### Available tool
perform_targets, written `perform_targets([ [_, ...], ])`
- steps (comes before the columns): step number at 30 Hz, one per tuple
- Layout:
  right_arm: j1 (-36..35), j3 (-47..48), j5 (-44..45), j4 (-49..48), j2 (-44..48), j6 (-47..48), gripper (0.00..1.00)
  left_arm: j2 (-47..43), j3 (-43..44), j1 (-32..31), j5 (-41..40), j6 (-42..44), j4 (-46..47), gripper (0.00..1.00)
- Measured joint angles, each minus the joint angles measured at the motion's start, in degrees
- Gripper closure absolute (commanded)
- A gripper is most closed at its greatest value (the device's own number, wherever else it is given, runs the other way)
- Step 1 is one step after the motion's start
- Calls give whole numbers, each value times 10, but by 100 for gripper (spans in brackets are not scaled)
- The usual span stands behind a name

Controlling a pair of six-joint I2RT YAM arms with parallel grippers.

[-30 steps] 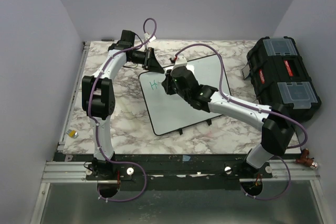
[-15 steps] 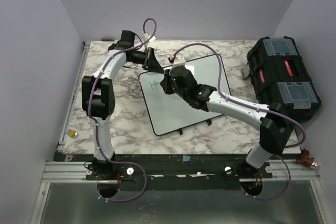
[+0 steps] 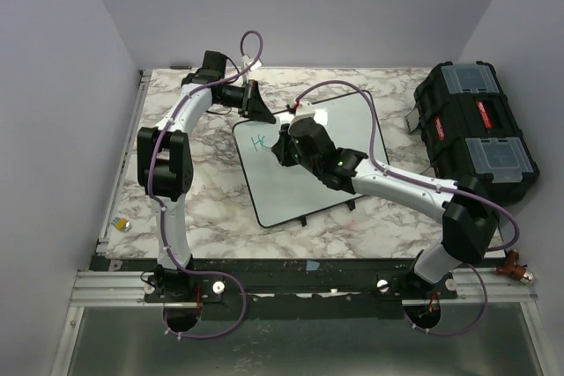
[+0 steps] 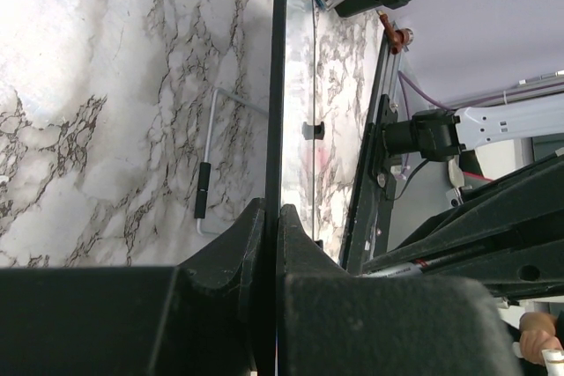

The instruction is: Write a sentence on the whiteboard

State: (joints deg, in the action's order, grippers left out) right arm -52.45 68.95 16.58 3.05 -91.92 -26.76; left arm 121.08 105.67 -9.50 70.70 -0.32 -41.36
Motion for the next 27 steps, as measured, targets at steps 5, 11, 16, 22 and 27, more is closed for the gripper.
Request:
perform_targets([
  [5,0,0,27,6,3,-4,99,0,0,0,0,0,0,100],
  [11,0,10,51,17,2,-6,99,0,-1,0,0,0,1,100],
  [16,0,34,57,23,-12,-5,99,0,-1,0,0,0,1,100],
  [22,0,50,57,25,-23,-2,99,0,-1,0,0,-1,1,100],
  [27,0,52,52,23,-26,-2,99,0,-1,0,0,0,1,100],
])
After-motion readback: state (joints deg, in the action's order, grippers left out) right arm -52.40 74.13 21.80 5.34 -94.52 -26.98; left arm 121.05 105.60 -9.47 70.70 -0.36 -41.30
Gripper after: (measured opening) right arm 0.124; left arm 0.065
